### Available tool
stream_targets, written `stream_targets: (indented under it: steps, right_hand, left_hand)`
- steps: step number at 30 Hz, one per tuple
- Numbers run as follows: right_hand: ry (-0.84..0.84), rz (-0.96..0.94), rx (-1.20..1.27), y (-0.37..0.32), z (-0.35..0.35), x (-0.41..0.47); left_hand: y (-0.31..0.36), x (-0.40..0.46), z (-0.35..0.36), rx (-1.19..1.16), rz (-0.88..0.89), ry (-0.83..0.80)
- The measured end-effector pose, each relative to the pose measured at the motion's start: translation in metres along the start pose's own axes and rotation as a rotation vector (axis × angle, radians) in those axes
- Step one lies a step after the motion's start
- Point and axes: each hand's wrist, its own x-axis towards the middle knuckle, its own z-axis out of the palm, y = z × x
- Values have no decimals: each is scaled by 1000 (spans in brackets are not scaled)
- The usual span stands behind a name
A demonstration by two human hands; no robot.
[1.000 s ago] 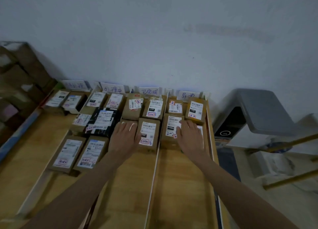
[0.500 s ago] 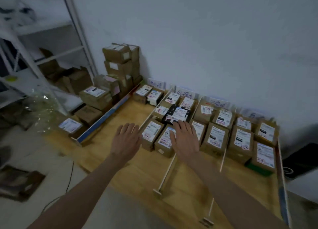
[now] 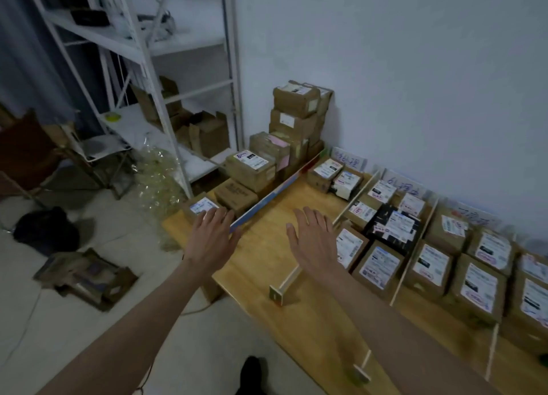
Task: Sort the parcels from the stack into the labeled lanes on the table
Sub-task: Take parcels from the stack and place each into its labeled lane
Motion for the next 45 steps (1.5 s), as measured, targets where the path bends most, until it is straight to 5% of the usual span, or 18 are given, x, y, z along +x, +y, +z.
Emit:
stream_targets:
  steps: [17,31,39,45]
  right_hand:
    - [-60,137,127,-62,82,193]
    - [2,535,187,-48,94,335]
    - [-155,902,464,-33,115,418]
    - [-239,1008,557,-18,150,443]
  left_hand:
    - [-132,187,58,-13,34,-96]
    - [-149,416,99,-105,311,-95]
    - [-122,520,128,-277,265,-248]
    - [-104,553,165,-428,177,-489]
